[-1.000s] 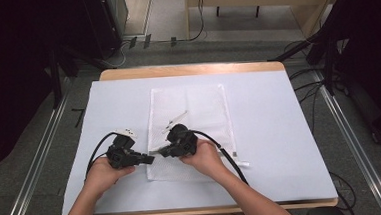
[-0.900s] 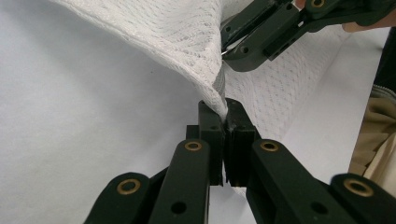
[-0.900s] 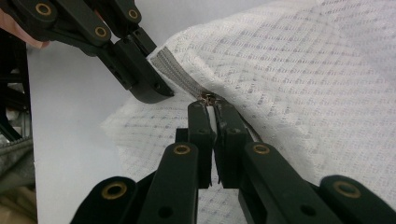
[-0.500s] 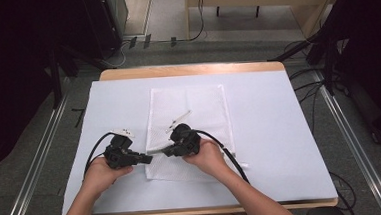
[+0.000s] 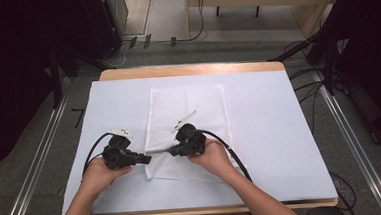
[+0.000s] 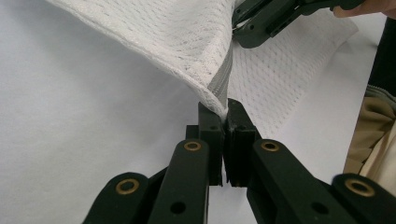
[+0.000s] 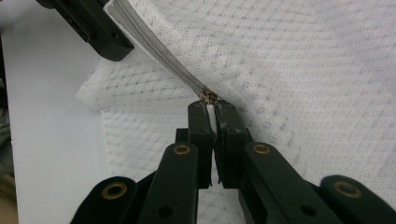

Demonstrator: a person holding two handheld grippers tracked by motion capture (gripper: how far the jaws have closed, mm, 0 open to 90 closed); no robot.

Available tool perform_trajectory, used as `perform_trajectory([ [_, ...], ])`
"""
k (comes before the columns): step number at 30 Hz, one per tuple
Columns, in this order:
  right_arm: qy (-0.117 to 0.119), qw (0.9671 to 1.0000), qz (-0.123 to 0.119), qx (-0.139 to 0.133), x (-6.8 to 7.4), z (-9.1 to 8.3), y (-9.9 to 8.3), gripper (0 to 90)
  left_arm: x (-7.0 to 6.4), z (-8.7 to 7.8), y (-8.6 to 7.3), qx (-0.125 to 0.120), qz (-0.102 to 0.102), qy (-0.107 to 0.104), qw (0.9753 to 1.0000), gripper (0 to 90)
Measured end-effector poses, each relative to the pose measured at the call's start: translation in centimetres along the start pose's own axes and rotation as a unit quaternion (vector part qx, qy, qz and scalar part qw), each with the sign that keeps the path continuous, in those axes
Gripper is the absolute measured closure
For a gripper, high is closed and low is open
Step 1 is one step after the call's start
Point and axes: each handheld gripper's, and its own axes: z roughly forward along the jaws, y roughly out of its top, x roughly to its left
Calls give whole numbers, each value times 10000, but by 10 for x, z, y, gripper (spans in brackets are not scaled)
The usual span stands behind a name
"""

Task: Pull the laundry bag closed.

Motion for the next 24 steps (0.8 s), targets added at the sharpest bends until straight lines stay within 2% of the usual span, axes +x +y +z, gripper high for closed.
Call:
perform_trajectory([
  [10,21,10000,63,-41,-2,-4,-4,882,2,-3,-2,-42,-29,-21,10000,880],
  [24,-95,9999,67,57,-7,-13,-13,882,4,-4,-4,-52,-66,-44,10000,880],
])
